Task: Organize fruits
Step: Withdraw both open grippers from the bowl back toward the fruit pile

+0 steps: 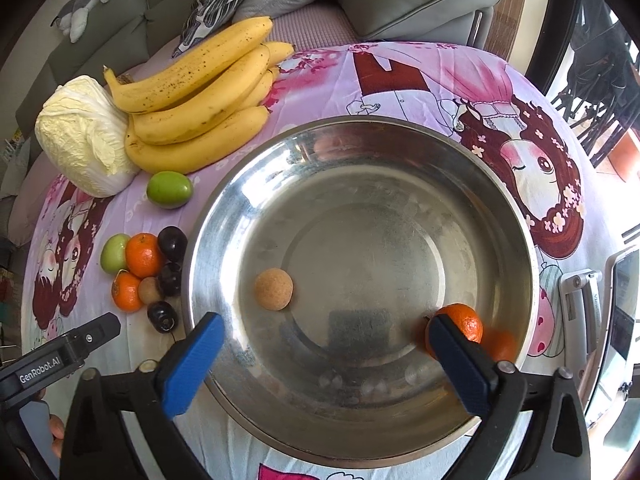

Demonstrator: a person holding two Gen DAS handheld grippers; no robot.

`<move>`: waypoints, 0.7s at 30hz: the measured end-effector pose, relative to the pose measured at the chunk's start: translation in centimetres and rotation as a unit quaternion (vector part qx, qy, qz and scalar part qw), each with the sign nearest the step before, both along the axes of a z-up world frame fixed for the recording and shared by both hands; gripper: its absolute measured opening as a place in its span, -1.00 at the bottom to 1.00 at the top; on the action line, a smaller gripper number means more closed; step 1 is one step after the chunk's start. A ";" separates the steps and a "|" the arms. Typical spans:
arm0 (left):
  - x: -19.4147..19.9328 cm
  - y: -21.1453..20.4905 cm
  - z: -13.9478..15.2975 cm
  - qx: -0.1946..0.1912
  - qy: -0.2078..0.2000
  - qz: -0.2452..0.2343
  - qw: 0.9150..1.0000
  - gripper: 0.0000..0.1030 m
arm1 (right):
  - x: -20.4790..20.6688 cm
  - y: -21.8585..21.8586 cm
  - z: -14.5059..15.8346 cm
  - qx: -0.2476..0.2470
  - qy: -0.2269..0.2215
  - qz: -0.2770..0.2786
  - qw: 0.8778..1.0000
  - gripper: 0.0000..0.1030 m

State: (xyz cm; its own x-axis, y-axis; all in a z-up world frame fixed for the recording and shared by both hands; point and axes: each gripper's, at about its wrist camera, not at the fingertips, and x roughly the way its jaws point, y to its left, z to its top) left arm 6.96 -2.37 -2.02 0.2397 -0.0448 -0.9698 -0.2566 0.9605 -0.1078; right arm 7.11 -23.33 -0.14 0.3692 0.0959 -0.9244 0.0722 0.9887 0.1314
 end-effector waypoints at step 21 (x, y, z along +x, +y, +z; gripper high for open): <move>-0.2 4.1 0.8 -0.015 -0.002 0.035 0.999 0.79 | 0.3 2.0 0.1 0.020 -0.008 0.037 0.999 1.00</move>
